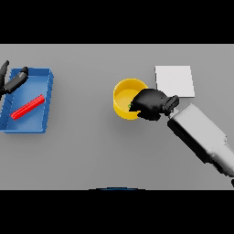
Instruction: Pick up the red beaker and tilt it to pour out 1 green nut into yellow bowl. Pick up the yellow bowl and place it on the metallic measuring scale.
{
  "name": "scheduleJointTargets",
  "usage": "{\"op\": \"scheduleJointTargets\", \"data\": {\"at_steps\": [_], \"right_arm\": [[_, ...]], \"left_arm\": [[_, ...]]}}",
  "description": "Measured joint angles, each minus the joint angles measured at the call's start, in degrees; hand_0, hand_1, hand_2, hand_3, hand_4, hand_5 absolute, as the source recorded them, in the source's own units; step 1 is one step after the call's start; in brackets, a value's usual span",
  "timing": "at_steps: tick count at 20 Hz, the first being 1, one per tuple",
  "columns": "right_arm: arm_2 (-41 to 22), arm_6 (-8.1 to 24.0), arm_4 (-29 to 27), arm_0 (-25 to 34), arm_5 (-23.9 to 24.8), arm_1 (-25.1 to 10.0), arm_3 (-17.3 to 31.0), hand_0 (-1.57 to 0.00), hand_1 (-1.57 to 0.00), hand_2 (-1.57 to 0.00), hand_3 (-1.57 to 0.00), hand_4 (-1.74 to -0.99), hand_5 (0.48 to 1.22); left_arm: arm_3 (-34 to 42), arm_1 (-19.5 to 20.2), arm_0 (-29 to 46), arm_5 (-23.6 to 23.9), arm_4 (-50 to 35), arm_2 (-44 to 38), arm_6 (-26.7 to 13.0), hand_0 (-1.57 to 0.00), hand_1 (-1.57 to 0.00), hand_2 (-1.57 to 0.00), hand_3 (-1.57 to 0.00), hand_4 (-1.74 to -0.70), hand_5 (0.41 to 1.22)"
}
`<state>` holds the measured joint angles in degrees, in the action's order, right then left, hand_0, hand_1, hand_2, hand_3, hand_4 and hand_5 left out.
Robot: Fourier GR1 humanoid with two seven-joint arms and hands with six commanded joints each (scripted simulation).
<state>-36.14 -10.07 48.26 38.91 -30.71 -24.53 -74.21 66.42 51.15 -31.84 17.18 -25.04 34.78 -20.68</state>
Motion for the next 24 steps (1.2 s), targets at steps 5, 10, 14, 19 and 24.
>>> {"op": "scheduleJointTargets", "data": {"at_steps": [5,10,14,19,24], "right_arm": [[3.5,2.7,-0.9,0.2,-0.8,-3.0,-3.9,-1.57,-1.57,-1.50,-1.16,-1.740,1.220],[5.6,3.9,-0.7,0.4,0.1,-4.5,-4.0,-1.57,-1.57,-1.52,-1.15,-1.741,1.220],[7.6,3.1,-0.2,1.5,4.1,-5.4,0.4,-1.57,-1.57,-1.53,-1.15,-1.741,1.221],[9.8,1.5,0.4,3.0,8.0,-6.9,8.1,-1.57,-1.57,-1.55,-1.15,-1.741,1.221],[11.4,1.0,2.2,4.7,12.4,-5.9,17.3,-1.57,-1.57,-1.50,-1.17,-1.741,1.221]], "left_arm": [[1.7,0.5,0.0,0.3,-0.2,-0.1,-0.1,0.00,0.00,0.00,0.00,-0.72,0.686],[2.0,0.6,0.1,0.6,-0.1,0.1,-1.0,0.00,0.00,0.00,0.00,-0.73,0.704],[2.5,1.2,0.5,0.6,-0.5,-0.1,-1.6,0.00,0.00,0.00,0.00,-0.73,0.717],[4.0,2.2,0.9,1.3,-0.9,-0.4,-3.1,0.00,0.00,0.00,0.00,-0.74,0.734],[3.6,1.9,0.5,1.0,-0.2,0.1,-3.5,0.00,0.00,0.00,0.00,-0.72,0.725]]}}
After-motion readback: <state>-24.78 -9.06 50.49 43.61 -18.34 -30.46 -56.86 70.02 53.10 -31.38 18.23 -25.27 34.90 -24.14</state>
